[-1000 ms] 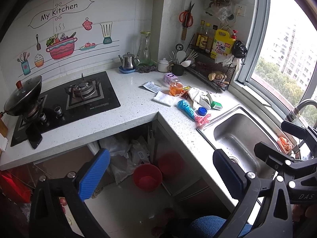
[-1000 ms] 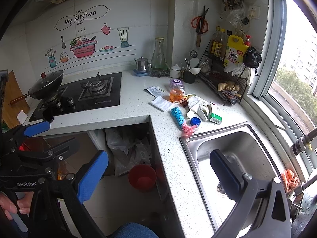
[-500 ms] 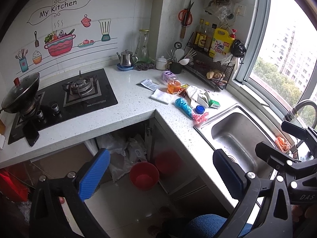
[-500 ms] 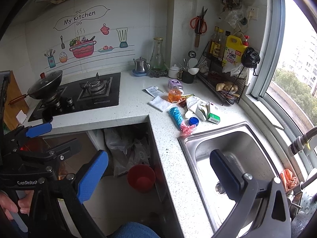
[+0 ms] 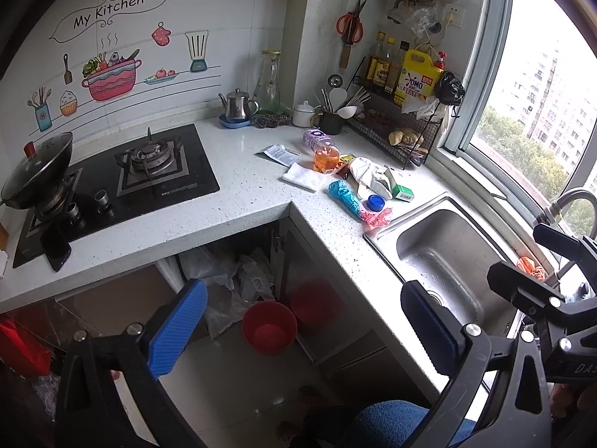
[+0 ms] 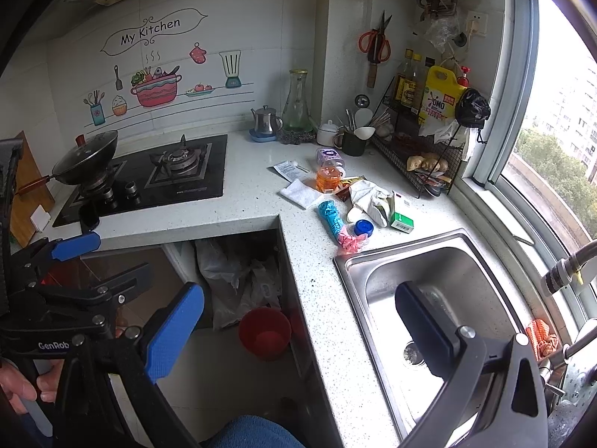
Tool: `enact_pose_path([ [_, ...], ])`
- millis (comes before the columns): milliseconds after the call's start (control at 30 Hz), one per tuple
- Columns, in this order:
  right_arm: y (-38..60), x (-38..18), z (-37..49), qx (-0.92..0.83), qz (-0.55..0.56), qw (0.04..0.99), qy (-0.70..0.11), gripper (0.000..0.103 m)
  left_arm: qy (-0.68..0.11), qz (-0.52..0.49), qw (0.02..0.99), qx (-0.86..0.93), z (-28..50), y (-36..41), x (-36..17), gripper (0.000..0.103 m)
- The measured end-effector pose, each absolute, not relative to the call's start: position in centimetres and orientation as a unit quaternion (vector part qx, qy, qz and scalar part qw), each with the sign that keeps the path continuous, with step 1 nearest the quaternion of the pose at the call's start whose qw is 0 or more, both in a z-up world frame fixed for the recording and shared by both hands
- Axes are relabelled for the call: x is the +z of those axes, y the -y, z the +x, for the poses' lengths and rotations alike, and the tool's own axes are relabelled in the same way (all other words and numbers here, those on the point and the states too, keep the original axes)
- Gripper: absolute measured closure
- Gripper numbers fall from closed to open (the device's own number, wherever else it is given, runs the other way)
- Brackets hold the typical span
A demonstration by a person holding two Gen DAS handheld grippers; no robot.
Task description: Collect trash
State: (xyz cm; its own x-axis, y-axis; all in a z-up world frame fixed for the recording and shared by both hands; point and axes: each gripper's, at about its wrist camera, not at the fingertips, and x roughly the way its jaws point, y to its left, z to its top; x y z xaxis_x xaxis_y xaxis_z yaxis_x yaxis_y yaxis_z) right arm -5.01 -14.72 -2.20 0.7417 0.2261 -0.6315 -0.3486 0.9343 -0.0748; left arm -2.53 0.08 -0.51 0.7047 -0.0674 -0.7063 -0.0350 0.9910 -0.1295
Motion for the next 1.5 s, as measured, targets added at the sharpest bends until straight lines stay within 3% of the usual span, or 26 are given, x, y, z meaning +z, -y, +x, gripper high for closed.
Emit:
enact_pose_path([
  [733,14.1,-1.9,-3.2,0.161,-0.103,0.927,-0.322,0.001,-0.401,-0.041,0.915,-0.025,0.0,-0.7,0.2,0.000],
  [1100,13.8,-3.2,3.2,0.170,-0.099,0.916,-0.348,0.001,-0.423,-0.050,0.904,-0.036,7.7,-3.3,-1.2,0.000],
  [1500,11.4,-6.3,17.2,0.210,-0.116,0.881,-0.408,0.001,-0.480,-0.049,0.875,-0.043,21.5,-5.2,-6.2,0.000],
])
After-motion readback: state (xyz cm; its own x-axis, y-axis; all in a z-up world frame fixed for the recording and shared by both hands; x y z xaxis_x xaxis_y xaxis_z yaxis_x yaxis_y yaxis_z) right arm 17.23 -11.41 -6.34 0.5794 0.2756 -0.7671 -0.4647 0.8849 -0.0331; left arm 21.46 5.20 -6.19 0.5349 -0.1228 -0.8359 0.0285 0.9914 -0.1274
